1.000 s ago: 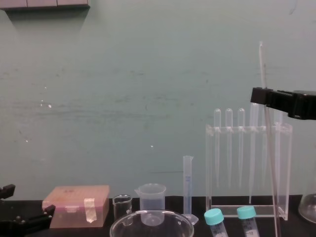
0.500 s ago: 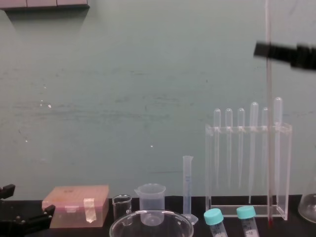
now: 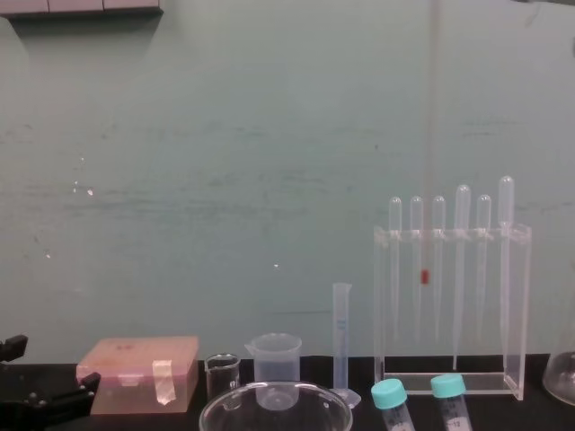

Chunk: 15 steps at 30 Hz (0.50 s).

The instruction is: Hold the thermometer with one hand and immerse one end into the beaker, then reinsert it into the test tube rack.

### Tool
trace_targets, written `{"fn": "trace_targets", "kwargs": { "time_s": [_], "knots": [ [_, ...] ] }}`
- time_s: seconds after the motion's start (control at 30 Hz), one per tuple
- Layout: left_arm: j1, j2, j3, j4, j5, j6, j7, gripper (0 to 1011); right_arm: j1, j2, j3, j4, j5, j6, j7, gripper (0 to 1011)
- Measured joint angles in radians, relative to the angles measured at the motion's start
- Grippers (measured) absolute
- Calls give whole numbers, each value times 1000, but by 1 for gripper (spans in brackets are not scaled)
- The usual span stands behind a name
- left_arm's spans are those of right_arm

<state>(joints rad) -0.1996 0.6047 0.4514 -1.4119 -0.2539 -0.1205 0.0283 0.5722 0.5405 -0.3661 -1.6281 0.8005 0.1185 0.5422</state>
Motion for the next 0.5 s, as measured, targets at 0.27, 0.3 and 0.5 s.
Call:
{"fn": "trace_targets", "kwargs": {
  "time_s": [0.27, 0.3, 0.5],
  "knots": [
    [0, 0, 0, 0, 0, 0, 0, 1008, 91, -70, -119, 58, 24, 15, 106, 57],
    [0, 0, 0, 0, 0, 0, 0, 1008, 95, -75, -127, 62, 28, 15, 114, 57],
    [0, 0, 0, 0, 0, 0, 0, 1008, 118, -109, -177, 83, 57, 21, 160, 57]
  ]
}}
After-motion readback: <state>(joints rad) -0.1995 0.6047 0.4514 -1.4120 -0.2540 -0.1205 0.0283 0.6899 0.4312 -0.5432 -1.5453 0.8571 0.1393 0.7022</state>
